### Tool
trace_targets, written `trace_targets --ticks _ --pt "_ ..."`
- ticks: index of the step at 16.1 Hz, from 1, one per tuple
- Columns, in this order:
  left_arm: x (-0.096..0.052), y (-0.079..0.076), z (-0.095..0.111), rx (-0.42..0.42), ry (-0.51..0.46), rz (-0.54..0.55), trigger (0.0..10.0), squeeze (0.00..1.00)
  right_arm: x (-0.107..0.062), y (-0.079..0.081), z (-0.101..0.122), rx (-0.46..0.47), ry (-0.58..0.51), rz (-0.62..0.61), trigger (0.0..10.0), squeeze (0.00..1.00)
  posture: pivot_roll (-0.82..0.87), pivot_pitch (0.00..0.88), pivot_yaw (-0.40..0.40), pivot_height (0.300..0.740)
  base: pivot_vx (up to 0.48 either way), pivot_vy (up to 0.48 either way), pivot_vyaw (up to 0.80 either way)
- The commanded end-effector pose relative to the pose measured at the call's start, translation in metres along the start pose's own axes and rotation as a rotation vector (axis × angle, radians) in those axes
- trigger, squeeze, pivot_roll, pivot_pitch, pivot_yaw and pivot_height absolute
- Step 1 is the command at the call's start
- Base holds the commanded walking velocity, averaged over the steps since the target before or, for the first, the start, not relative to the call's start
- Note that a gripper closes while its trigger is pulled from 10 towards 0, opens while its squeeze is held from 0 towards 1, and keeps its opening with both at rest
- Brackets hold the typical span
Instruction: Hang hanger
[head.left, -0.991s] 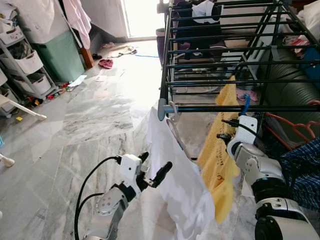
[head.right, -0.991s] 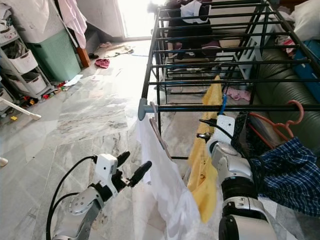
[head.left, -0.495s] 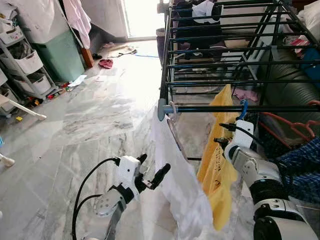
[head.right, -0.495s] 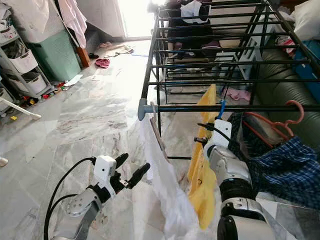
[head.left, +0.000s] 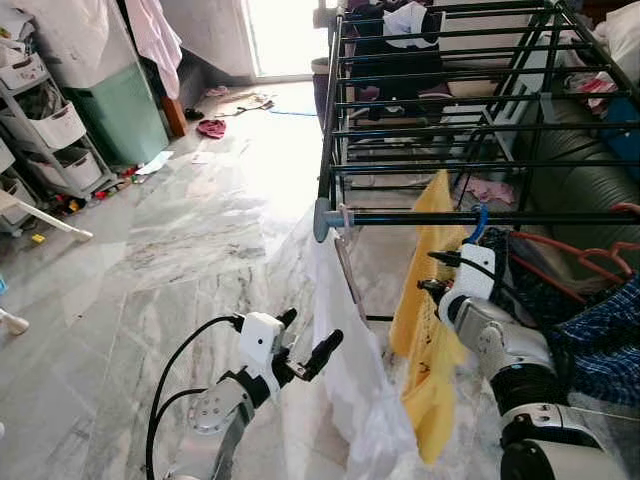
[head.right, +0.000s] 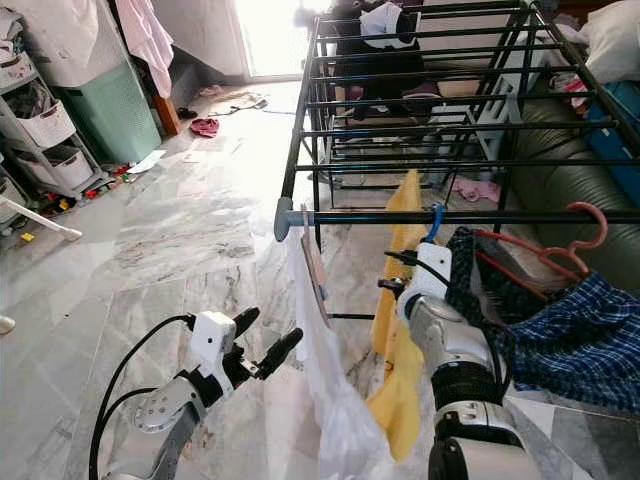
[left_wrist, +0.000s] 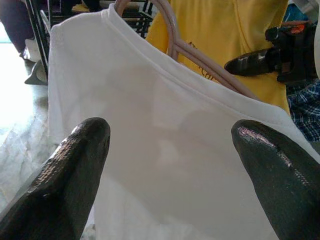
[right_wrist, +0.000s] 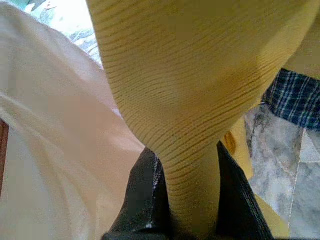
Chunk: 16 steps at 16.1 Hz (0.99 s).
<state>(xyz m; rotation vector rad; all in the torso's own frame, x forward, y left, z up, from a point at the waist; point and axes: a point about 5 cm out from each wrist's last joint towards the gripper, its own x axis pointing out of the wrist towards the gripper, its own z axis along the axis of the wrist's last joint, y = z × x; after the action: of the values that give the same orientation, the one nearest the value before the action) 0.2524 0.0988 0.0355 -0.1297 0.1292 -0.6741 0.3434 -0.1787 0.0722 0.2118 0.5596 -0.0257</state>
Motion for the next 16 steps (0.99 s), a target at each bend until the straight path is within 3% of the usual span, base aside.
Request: trace_targets --ticks 1,2,12,16 --pt "0.0 0.002 0.002 0.016 0.004 0.009 10.0 0.0 0.0 0.005 -0.01 -0.02 0.035 0.019 10.0 0.06 -0.19 0.0 0.079 0.74 0.0 0.0 0.0" --pt "0.0 0.002 0.002 0.015 0.005 0.01 10.0 0.0 0.0 0.004 -0.011 -0.017 0.035 0.019 10.0 1.0 -0.19 0.0 0.078 0.74 0.0 0.0 0.0" --pt "0.002 0.004 -0.001 0.019 0.012 0.01 10.0 0.0 -0.012 0.0 -0.001 -0.174 -0.079 -0.066 10.0 1.0 -0.2 0.0 0.084 0.74 0.0 0.0 0.0" --pt "0.002 0.004 0.001 0.019 0.007 0.005 10.0 0.0 -0.025 0.002 -0.018 -0.25 -0.129 -0.103 10.0 1.0 -0.2 0.0 0.086 0.74 0.0 0.0 0.0"
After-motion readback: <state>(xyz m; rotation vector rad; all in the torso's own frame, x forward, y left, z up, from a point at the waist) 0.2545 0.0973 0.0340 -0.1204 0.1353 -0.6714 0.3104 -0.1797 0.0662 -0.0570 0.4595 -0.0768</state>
